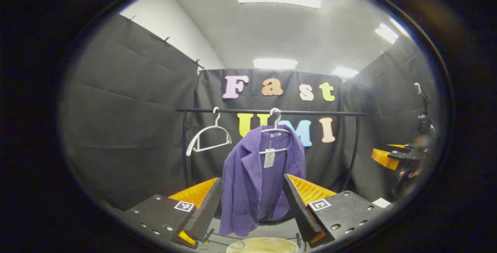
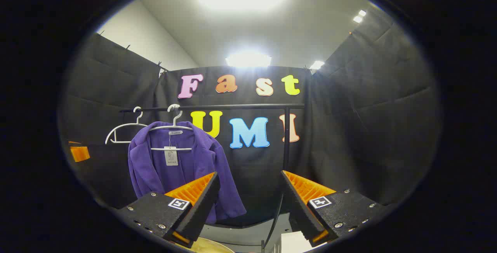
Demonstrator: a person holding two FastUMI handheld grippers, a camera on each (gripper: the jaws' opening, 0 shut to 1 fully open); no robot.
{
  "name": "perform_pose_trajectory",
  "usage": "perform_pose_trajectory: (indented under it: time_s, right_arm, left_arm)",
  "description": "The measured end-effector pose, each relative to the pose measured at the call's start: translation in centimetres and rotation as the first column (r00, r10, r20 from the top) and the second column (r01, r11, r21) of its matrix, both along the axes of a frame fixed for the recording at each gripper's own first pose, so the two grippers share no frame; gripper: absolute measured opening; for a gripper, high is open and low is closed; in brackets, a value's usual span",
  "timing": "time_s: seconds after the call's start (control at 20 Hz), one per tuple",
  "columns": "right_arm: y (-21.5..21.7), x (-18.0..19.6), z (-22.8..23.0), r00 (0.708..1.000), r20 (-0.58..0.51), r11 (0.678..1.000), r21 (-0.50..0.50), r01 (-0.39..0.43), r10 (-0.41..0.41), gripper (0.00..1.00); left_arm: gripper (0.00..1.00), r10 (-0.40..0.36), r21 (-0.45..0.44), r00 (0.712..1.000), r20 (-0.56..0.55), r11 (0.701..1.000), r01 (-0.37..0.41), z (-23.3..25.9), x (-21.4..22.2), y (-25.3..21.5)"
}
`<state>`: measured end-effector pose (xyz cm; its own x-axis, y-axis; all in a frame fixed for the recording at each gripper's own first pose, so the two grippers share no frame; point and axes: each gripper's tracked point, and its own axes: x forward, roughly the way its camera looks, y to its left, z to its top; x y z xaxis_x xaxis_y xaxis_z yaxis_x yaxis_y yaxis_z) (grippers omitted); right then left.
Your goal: Grasp the clothes on the hanger with both hands and then place them into the laundry hamper below.
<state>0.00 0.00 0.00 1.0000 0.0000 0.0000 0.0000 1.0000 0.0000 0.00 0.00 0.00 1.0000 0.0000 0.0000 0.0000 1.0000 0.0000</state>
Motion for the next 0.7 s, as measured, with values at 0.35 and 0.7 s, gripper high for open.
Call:
perform_pose_trajectory:
  time_s: [0.35, 0.7]
  right_arm:
    - [0.4, -0.4, -0.6, 1.000, -0.018, 1.000, 0.016, -0.001, 0.001, 0.96]
    - [0.3, -1.0, -1.4, 0.999, -0.039, 1.000, 0.016, 0.009, -0.008, 0.96]
  left_arm:
    - [0.96, -0.011, 0.033, 1.000, -0.023, 0.999, 0.012, -1.0, 0.1, -0.5]
    - [0.96, -0.023, 0.042, 0.999, -0.041, 0.999, 0.025, -1.6, -0.1, -0.8]
